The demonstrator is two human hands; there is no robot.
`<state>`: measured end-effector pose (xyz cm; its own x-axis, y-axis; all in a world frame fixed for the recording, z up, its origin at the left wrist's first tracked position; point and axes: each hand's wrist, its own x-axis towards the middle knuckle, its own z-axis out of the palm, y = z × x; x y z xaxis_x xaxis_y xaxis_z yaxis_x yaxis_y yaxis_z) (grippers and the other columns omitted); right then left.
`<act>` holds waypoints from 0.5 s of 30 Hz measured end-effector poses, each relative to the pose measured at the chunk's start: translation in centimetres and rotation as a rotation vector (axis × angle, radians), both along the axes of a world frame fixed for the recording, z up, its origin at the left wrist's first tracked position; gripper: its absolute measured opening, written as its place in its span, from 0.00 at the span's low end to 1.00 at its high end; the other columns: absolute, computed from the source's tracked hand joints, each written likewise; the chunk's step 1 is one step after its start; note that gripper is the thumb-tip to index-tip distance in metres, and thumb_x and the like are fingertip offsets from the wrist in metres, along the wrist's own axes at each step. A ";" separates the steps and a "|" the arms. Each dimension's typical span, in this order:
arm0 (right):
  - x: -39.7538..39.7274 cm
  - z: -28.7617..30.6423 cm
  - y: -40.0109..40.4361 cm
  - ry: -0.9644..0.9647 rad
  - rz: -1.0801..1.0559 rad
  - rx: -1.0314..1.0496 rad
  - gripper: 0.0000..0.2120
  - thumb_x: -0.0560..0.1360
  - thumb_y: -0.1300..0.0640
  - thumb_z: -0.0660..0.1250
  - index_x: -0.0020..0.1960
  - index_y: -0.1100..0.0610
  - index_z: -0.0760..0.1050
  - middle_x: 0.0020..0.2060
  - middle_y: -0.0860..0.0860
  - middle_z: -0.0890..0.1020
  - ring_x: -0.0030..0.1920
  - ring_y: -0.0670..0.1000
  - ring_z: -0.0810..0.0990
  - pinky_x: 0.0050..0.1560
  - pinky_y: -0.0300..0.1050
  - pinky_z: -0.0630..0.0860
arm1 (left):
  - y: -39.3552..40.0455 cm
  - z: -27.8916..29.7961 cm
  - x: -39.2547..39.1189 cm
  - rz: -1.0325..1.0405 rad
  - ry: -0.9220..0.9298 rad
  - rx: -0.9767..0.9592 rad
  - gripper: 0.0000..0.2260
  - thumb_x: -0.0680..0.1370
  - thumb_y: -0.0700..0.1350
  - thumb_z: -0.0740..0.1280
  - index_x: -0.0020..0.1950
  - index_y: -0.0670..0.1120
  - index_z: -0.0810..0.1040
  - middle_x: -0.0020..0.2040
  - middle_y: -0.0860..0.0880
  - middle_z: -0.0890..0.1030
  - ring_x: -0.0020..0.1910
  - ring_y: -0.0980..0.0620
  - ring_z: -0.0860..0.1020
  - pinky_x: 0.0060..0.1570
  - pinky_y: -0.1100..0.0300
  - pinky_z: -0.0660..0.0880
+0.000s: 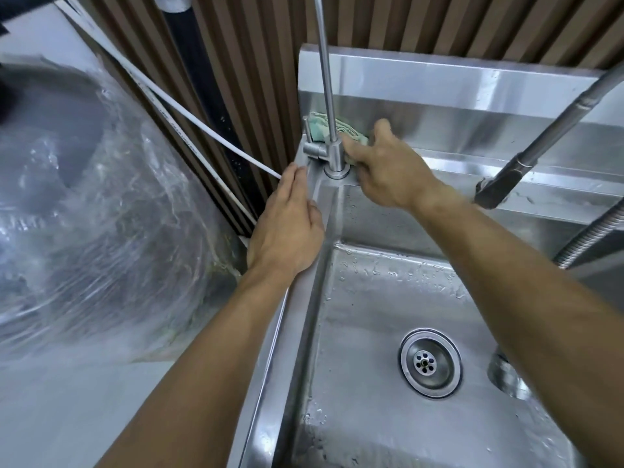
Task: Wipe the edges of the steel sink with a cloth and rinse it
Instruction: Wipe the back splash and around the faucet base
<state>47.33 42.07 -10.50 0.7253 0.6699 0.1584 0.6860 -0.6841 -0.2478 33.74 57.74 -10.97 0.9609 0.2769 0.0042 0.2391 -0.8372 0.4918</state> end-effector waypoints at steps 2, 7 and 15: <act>0.7 1.3 1.2 0.031 -0.019 -0.105 0.20 0.80 0.58 0.58 0.71 0.50 0.72 0.52 0.57 0.63 0.40 0.61 0.73 0.45 0.57 0.76 | -0.2 -0.1 0.0 -0.009 0.005 0.040 0.26 0.86 0.45 0.53 0.84 0.45 0.55 0.85 0.52 0.51 0.81 0.50 0.58 0.78 0.58 0.56; 0.7 3.4 -0.8 -0.008 0.000 -0.223 0.27 0.82 0.49 0.62 0.80 0.41 0.61 0.56 0.55 0.69 0.58 0.59 0.72 0.53 0.53 0.74 | -0.1 0.2 0.1 -0.008 0.012 0.007 0.27 0.85 0.46 0.55 0.84 0.45 0.56 0.85 0.50 0.52 0.82 0.50 0.55 0.79 0.59 0.51; -0.8 -0.8 -3.3 -0.251 0.020 0.043 0.21 0.84 0.51 0.61 0.75 0.54 0.71 0.62 0.61 0.74 0.51 0.62 0.73 0.55 0.59 0.74 | 0.0 -0.1 0.1 -0.135 0.160 0.236 0.26 0.86 0.55 0.46 0.85 0.53 0.49 0.85 0.52 0.43 0.84 0.46 0.44 0.82 0.44 0.49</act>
